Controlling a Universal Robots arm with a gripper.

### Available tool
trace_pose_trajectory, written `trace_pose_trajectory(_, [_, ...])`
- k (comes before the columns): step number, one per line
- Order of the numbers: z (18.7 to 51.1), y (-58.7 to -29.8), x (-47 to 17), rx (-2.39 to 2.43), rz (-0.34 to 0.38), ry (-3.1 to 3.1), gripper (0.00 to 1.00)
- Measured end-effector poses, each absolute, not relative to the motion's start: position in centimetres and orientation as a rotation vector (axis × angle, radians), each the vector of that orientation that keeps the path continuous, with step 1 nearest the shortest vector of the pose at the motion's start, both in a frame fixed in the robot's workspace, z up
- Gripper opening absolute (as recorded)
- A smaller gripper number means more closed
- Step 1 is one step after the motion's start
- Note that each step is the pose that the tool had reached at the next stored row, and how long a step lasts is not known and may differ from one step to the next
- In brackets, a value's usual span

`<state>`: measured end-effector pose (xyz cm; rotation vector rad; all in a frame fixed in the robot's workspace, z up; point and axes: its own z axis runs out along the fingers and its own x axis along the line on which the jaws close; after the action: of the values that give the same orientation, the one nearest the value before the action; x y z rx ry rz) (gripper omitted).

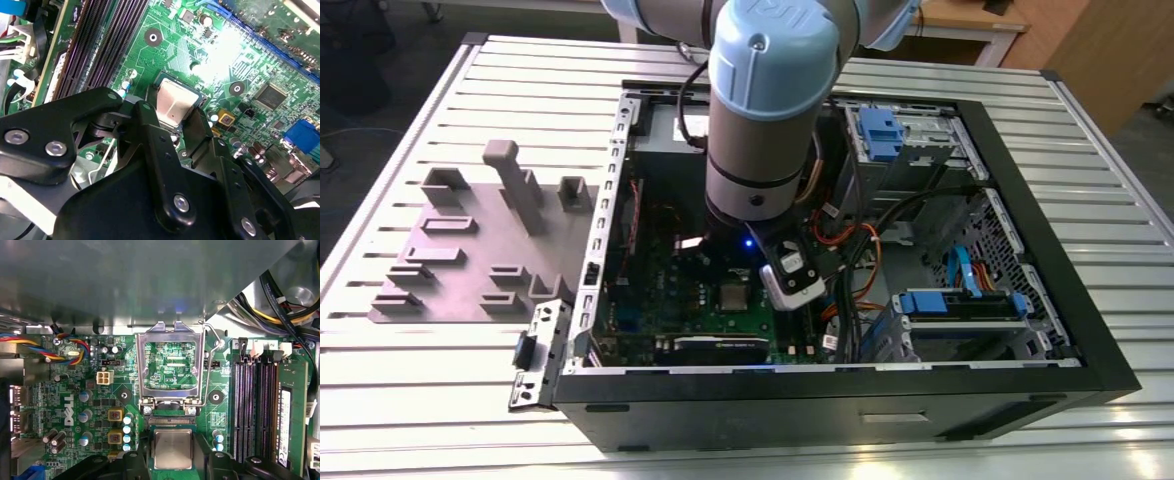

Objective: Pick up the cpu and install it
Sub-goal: 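Place the cpu into insertion slot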

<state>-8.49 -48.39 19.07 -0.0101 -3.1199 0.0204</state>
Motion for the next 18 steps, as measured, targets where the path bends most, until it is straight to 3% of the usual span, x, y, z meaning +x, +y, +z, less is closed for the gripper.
trace_pose_trajectory(7, [19.00,-48.36,-8.47,-0.010,0.017,-3.121,0.47])
trace_pose_trajectory(9, [19.00,-48.36,-8.48,-0.010,0.014,-3.121,0.55])
trace_pose_trajectory(18, [19.43,-48.37,-8.49,-0.010,0.009,-3.120,0.55])
